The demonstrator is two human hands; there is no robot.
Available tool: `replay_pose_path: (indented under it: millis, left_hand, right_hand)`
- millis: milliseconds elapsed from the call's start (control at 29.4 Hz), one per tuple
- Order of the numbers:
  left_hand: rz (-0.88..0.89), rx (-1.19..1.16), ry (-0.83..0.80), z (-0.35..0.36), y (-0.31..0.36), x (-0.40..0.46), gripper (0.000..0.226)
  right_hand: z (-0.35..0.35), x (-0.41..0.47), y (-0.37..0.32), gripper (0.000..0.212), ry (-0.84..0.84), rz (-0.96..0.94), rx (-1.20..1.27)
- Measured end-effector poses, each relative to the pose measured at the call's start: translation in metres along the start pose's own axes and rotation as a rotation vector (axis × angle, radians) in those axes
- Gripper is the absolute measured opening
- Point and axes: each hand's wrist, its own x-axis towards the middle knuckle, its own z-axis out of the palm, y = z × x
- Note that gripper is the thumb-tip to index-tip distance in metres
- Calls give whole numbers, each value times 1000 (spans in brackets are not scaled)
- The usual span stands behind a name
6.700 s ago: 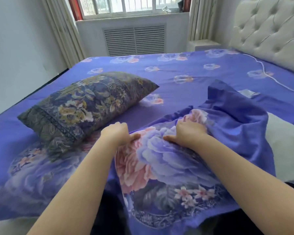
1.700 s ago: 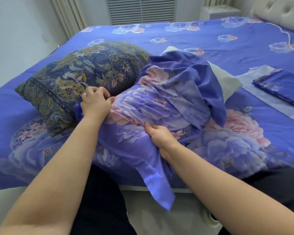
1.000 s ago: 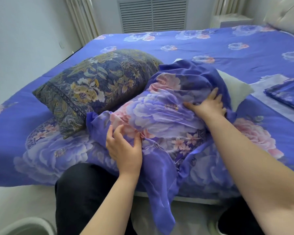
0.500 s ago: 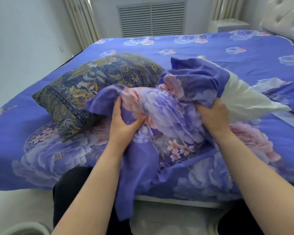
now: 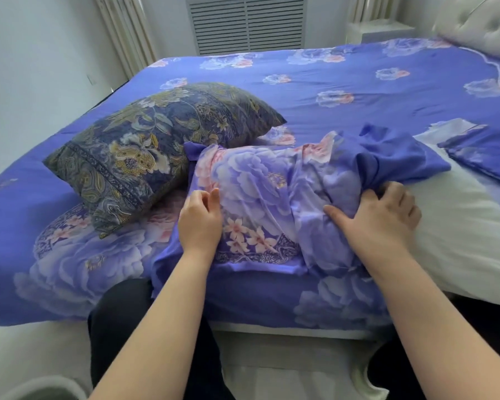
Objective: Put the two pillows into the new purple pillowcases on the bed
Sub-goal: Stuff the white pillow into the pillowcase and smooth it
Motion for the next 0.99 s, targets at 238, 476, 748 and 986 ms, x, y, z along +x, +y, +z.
replay_pose_path:
  millis: [238, 476, 748, 986]
  left_hand:
    - [-452, -285, -143, -14, -41, 35, 28]
    - [-67, 370, -459, -14, -48, 62, 48]
    - [-318, -75, -331, -1, -36, 85, 36]
    - [-680, -391, -580, 27, -41, 98, 42]
  right_hand:
    - [7, -9, -2, 89, 226, 144, 900]
    - [-31, 41, -4, 62, 390, 6, 196]
    - [-8, 99, -33, 128, -428, 99, 154]
    - [21, 96, -25, 27, -393, -5, 97]
